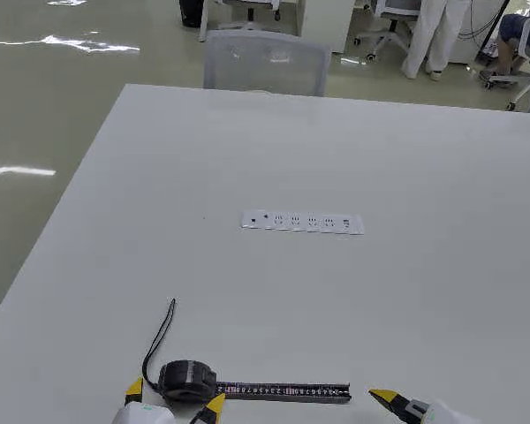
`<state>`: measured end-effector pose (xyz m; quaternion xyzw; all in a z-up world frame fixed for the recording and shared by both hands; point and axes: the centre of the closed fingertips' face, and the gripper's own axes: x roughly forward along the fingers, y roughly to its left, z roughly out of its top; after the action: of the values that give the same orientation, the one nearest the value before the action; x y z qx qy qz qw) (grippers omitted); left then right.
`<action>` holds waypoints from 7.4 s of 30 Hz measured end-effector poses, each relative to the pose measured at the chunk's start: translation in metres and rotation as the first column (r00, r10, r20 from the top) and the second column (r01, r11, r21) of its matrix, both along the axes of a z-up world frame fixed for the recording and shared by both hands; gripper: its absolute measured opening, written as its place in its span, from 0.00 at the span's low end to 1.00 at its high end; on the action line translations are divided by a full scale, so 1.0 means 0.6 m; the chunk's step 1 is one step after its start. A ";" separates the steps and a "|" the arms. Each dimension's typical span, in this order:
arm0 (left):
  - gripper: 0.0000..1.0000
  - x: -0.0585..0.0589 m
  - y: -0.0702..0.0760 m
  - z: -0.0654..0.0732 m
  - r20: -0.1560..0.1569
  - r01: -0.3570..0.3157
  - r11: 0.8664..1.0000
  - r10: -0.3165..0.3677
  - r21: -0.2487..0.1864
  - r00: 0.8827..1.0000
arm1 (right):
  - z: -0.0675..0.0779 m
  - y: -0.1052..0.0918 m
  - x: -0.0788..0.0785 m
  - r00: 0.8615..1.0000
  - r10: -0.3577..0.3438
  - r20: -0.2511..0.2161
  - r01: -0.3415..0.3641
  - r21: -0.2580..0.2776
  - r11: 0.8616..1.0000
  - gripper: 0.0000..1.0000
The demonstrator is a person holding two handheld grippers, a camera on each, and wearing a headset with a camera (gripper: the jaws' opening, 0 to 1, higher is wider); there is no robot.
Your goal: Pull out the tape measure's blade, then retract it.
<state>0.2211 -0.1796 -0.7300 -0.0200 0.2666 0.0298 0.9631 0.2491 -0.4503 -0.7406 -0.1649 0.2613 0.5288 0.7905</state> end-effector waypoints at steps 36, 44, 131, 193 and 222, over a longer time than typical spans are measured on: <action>0.66 0.033 0.010 -0.038 -0.033 -0.073 0.997 0.073 0.027 0.997 | -0.045 0.021 0.060 0.952 0.306 -0.024 -0.307 -0.018 0.952 0.31; 0.63 0.036 0.005 -0.044 -0.038 -0.066 0.998 0.067 0.018 0.997 | -0.062 0.023 0.064 0.928 0.370 -0.043 -0.372 -0.042 0.927 0.23; 0.62 0.040 0.010 -0.042 -0.022 -0.114 0.993 0.114 -0.013 0.993 | -0.067 0.041 0.052 0.894 0.447 -0.041 -0.448 -0.017 0.894 0.11; 0.60 0.038 0.013 -0.042 -0.020 -0.107 0.991 0.106 -0.081 0.994 | -0.052 0.097 0.051 0.894 0.448 -0.015 -0.448 -0.006 0.894 0.12; 0.59 0.037 0.014 -0.035 0.000 -0.098 0.987 0.099 -0.124 0.995 | -0.047 0.128 0.047 0.894 0.447 -0.004 -0.447 0.000 0.894 0.12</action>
<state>0.2430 -0.1710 -0.7513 -0.0929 0.2637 0.0608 0.9582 0.2775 -0.3734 -0.7690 -0.2198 0.2179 0.6965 0.6473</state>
